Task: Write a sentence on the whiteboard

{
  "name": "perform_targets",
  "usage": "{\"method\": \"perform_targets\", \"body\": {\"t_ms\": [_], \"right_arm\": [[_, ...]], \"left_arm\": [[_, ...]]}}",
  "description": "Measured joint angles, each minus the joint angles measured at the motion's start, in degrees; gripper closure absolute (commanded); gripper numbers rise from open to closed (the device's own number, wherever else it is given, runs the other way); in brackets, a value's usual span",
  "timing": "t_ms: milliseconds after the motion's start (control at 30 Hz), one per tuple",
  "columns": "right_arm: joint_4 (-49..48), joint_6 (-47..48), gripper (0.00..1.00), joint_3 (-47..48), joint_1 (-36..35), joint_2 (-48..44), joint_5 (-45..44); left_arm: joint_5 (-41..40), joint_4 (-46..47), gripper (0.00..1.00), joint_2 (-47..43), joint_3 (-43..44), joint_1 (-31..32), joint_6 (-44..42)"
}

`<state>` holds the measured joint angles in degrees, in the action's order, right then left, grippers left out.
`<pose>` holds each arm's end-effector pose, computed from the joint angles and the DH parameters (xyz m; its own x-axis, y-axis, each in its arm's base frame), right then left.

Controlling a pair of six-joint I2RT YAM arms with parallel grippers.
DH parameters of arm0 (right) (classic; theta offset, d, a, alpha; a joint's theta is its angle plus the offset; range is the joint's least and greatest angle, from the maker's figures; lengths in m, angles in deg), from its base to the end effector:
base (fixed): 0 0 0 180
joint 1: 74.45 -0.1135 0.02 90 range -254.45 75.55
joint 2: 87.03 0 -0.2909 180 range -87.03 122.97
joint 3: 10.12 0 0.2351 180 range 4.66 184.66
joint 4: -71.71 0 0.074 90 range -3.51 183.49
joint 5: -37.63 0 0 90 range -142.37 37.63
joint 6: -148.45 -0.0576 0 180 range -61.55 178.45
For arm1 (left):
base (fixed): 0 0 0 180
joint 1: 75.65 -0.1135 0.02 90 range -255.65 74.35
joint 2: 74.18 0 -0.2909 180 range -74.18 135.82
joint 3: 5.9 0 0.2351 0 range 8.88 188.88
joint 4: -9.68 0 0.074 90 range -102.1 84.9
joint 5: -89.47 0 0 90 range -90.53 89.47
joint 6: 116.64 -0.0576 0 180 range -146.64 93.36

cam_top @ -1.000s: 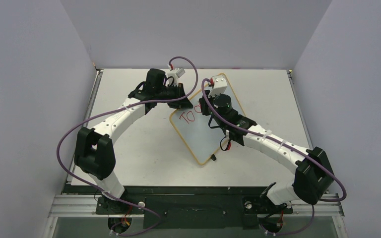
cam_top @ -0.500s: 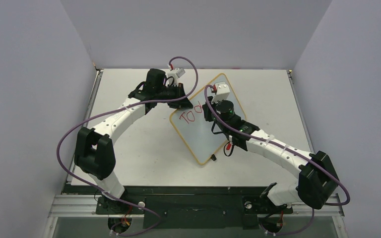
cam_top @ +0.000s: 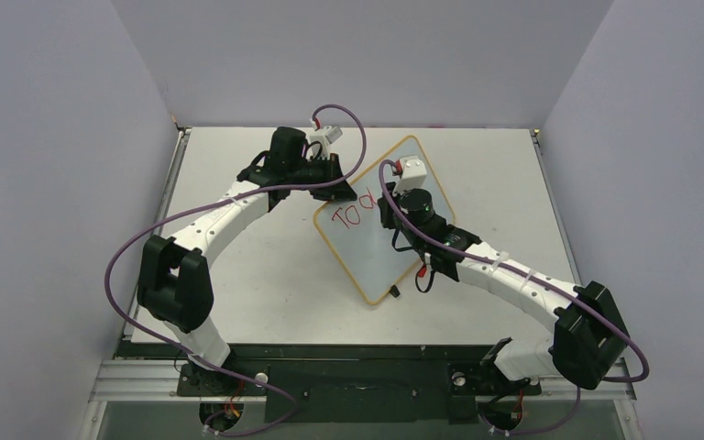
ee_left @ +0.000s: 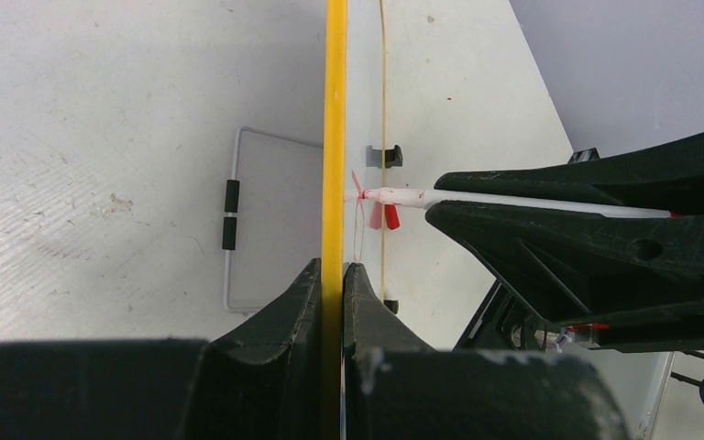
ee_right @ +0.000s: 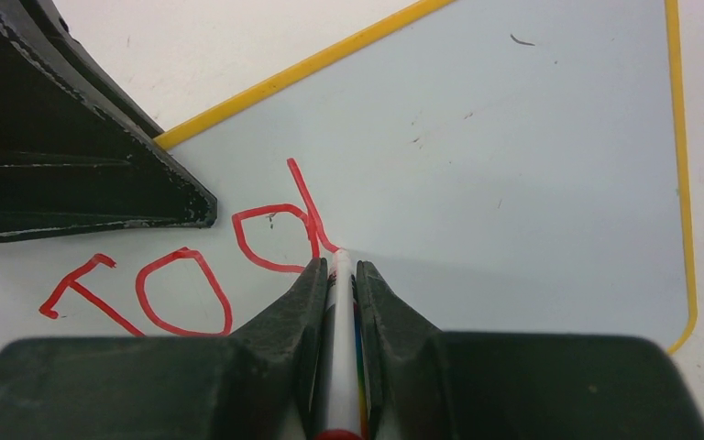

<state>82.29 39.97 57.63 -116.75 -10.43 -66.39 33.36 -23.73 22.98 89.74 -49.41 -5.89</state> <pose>0.2367 0.1965 0.3171 -0.3868 0.0639 -0.9200 -0.3810 0.8974 0.2225 0.3366 -0.2017 0.3261 -0.7556 0.0445 -0.6536 0.5447 0.5970 -0.5890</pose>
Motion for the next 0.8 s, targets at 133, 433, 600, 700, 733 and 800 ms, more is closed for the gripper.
{"method": "perform_targets", "body": {"t_ms": [133, 433, 600, 700, 733, 800], "right_arm": [[1.31, 0.07, 1.0, 0.0, 0.0, -0.24, -0.68], [2.64, 0.13, 1.0, 0.85, 0.0, -2.12, -1.55], [2.08, 0.13, 1.0, 2.16, 0.74, -2.56, -1.64], [1.66, 0.09, 1.0, 2.45, 1.66, -2.49, -1.62], [1.53, 0.07, 1.0, 2.58, 2.08, -2.4, -1.6], [1.16, 0.02, 1.0, 3.08, 3.1, -2.01, -1.55]], "left_arm": [[0.02, 0.02, 1.0, 0.0, 0.0, 0.04, 0.0], [-0.02, 0.07, 1.0, -0.24, 0.0, 0.28, 0.0], [-0.02, 0.07, 1.0, -0.26, 0.0, 0.28, 0.0], [-0.02, 0.07, 1.0, -0.28, 0.0, 0.31, -0.02], [-0.02, 0.07, 1.0, -0.31, 0.0, 0.31, -0.02], [-0.02, 0.07, 1.0, -0.31, 0.0, 0.31, 0.0]]}}
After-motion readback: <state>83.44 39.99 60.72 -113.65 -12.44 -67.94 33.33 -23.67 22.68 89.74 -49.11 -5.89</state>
